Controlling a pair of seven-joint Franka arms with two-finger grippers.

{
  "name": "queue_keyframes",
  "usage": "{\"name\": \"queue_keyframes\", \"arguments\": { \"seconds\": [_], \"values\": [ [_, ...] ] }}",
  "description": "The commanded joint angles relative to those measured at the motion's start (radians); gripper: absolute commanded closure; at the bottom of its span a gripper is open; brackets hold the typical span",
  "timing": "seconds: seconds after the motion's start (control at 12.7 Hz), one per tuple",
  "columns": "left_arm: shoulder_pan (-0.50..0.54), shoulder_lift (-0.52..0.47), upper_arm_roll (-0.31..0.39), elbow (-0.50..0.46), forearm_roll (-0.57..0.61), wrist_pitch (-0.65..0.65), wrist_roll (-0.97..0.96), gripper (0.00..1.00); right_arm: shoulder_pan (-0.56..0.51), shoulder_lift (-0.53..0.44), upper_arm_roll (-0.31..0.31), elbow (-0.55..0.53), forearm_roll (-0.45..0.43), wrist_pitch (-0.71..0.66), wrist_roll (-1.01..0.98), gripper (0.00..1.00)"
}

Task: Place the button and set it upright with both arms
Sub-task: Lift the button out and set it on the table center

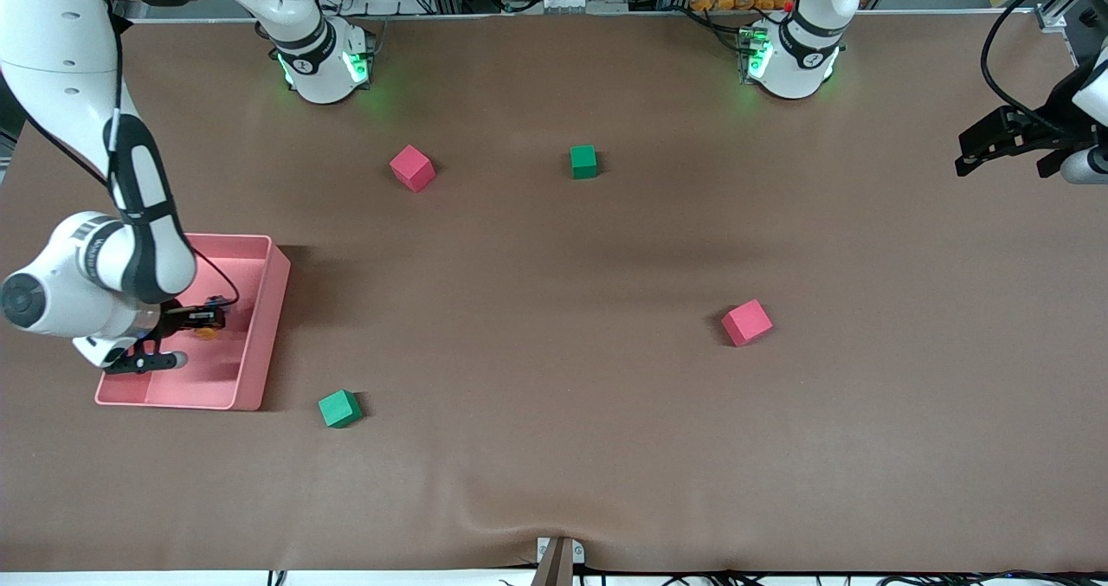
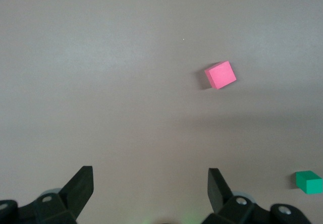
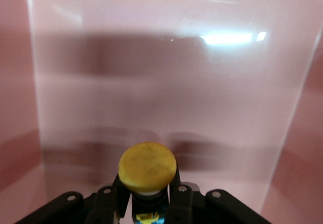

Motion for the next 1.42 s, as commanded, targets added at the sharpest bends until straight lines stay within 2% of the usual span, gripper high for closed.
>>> {"name": "queue_keyframes", "arguments": {
  "seconds": [0.0,0.24,0.47,0.63,0.79,0.95,1.02,1.34],
  "values": [
    [0.008,-0.017,-0.006,-0.010,-0.019,-0.030,0.018,0.00,0.007,0.009,-0.022,0.206,0.013,-0.257,-0.022,1.00],
    [0.008,-0.033,-0.008,-0.010,-0.020,-0.049,0.018,0.00,0.074,0.006,-0.024,0.369,0.013,-0.476,0.125,1.00],
    [0.009,-0.034,-0.006,-0.014,-0.020,-0.052,0.018,0.00,0.209,0.007,-0.012,0.453,0.033,-0.545,0.385,1.00],
    [0.011,-0.036,-0.006,-0.016,-0.020,-0.056,0.019,0.00,0.301,0.030,0.031,0.490,0.085,-0.520,0.606,1.00],
    [0.011,-0.036,-0.006,-0.016,-0.020,-0.058,0.021,0.00,0.346,0.062,0.147,0.518,0.086,-0.440,0.706,1.00],
    [0.011,-0.036,-0.005,-0.016,-0.019,-0.058,0.023,0.00,0.405,0.110,0.252,0.522,0.086,-0.272,0.946,1.00],
    [0.011,-0.036,-0.005,-0.016,-0.019,-0.058,0.023,0.00,0.438,0.136,0.277,0.527,0.086,-0.209,1.018,1.00],
    [0.012,-0.033,-0.002,-0.014,-0.019,-0.056,0.024,0.00,0.591,0.246,0.283,0.574,0.085,-0.119,1.067,1.00]
  ]
}}
